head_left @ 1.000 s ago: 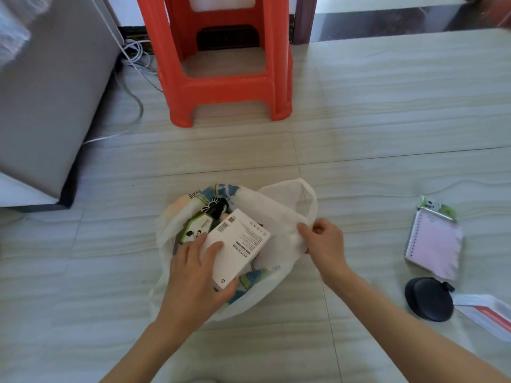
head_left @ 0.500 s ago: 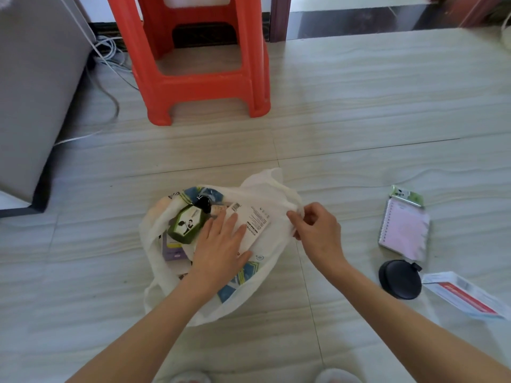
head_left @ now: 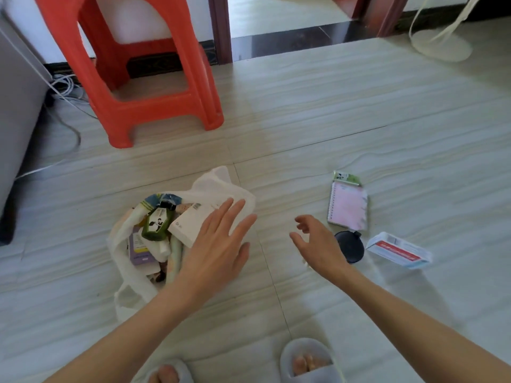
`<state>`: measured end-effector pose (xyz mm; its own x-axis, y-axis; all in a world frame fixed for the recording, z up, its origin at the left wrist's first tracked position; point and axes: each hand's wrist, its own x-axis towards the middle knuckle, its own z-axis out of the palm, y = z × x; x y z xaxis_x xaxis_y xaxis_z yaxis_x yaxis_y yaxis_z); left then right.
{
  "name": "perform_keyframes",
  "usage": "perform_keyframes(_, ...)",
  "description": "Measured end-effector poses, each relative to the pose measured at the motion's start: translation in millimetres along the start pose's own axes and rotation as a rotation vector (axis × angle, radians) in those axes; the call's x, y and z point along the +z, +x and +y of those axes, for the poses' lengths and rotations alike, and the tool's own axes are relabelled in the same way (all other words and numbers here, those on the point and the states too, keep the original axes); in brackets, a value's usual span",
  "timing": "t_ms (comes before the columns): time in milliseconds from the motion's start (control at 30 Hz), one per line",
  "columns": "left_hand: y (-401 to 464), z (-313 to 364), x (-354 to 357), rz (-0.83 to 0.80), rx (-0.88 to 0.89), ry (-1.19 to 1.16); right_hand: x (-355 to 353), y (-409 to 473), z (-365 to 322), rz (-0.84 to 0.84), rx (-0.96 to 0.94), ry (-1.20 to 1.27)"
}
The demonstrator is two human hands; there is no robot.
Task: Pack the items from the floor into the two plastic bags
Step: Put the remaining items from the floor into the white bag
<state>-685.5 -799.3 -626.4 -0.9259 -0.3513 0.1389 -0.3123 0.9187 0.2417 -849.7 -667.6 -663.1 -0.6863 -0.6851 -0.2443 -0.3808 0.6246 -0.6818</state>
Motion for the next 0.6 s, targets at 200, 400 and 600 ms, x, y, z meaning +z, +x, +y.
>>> perform_keyframes(200,22,56,19,-0.156,0.145,0.070,-36,-25,89,0.027,0.137,-0.234)
perform_keyframes(400,47,82,74,-0.453,0.272,0.172,-37,-26,143,-0.039,0.275,-0.270)
perform_keyframes(600,58,100,162,-0.656,0.223,0.159,-13,-1,159,0.110,0.288,-0.191)
